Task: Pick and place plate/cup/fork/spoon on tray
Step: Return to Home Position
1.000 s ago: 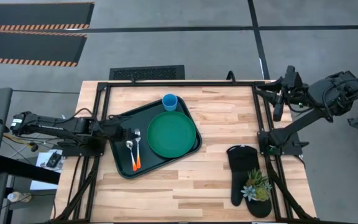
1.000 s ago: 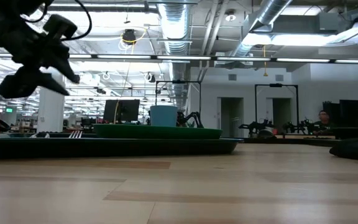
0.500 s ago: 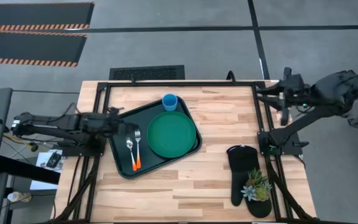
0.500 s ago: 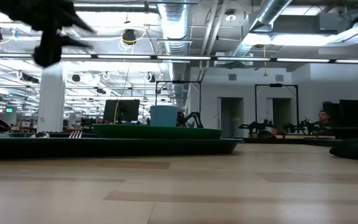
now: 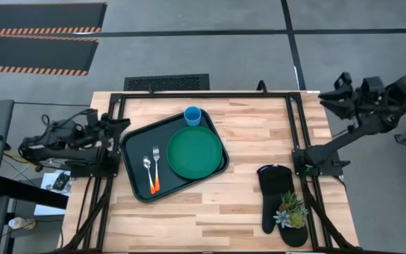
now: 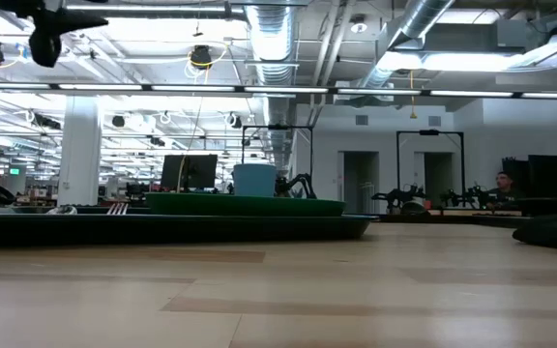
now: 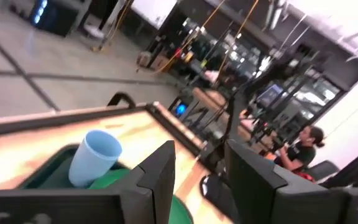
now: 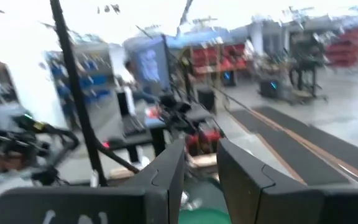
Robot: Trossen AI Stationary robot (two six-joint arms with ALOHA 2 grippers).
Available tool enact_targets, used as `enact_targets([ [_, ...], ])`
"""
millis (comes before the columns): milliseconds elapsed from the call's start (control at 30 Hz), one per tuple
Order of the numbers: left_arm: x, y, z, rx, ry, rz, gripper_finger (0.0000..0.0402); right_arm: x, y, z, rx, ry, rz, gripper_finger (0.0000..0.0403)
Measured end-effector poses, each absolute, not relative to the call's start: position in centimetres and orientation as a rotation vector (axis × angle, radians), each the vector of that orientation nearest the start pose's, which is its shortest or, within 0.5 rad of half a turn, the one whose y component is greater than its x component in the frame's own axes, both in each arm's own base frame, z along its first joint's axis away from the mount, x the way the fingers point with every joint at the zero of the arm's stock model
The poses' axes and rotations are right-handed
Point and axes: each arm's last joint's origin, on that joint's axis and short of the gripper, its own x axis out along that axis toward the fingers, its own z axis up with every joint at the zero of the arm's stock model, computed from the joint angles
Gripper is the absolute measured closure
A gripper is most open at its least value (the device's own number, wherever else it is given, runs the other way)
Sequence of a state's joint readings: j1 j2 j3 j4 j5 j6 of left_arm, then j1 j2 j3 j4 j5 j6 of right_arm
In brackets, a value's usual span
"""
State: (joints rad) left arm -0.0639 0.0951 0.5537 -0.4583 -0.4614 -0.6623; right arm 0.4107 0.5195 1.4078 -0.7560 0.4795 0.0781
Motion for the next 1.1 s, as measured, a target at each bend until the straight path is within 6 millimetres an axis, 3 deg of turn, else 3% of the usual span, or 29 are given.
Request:
enact_targets([
  [167,2.6,1.2,29.2,-0.587,-0.207,0.387,0.0278,0.4,-1.2,43.0,0.178,-0.215,-0.042,0.0282],
  [500,3.2,1.0,28.4,-0.521,-0.142,0.362,0.0278,-0.4,-1.5,35.3,0.274,-0.456,0.012,0.0282],
  [833,5.5,0.5,25.7,-0.522,-0.081,0.222,0.0278,4.0,0.7,30.2,0.245,-0.404,0.069,0.0282],
  [933,6.3,0.4,24.2,-0.526,-0.06,0.227,0.0278,4.6,0.9,29.4,0.265,-0.458,0.063,0.0282],
  [1100,8.0,0.3,21.4,-0.544,-0.069,0.205,0.0278,6.6,1.8,25.9,0.244,-0.391,0.064,0.0282],
])
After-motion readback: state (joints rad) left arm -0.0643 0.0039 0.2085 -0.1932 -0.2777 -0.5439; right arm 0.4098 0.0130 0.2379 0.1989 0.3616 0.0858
